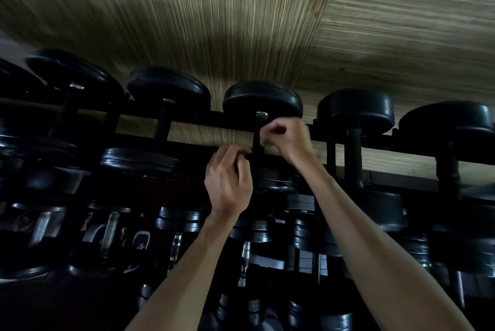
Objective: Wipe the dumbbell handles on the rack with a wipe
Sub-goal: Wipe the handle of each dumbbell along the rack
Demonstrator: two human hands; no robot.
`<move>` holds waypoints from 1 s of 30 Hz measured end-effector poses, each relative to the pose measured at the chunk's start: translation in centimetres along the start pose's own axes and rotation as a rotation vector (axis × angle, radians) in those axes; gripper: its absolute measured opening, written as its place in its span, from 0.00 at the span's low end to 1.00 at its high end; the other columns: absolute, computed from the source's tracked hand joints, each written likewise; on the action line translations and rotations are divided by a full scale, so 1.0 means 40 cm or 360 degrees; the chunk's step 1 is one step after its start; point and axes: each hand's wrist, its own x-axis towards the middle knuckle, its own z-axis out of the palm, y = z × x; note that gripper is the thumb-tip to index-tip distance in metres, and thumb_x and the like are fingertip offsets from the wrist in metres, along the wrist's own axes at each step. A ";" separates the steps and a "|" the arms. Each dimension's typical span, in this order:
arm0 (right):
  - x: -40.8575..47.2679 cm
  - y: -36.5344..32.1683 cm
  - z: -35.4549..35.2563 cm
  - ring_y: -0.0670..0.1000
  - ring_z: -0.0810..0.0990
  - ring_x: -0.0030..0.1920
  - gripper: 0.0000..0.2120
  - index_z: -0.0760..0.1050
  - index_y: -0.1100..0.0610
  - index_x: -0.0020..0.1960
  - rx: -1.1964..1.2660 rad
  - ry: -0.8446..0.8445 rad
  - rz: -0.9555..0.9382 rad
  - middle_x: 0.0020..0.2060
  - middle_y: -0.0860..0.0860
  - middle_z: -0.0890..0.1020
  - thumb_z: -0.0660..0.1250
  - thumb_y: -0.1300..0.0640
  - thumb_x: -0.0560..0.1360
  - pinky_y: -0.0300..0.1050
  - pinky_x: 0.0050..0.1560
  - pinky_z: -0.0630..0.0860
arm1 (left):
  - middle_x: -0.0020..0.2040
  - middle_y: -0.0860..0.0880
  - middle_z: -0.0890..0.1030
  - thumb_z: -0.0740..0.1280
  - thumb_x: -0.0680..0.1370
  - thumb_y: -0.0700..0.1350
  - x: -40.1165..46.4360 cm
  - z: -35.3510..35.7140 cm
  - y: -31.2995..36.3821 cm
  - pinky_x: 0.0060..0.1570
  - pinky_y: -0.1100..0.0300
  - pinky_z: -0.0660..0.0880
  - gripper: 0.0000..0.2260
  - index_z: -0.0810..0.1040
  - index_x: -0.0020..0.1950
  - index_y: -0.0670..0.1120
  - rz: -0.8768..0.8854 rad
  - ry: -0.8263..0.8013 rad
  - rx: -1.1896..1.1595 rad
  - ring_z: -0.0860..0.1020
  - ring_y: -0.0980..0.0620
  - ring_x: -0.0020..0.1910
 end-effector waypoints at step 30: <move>-0.007 0.016 -0.016 0.41 0.83 0.40 0.04 0.85 0.61 0.48 -0.0179 -0.0194 -0.0199 0.42 0.50 0.85 0.75 0.61 0.74 0.36 0.43 0.78 | 0.46 0.54 0.81 0.55 0.78 0.50 0.000 -0.023 0.014 0.52 0.52 0.75 0.16 0.81 0.50 0.47 -0.0067 -0.0101 0.0006 0.77 0.57 0.45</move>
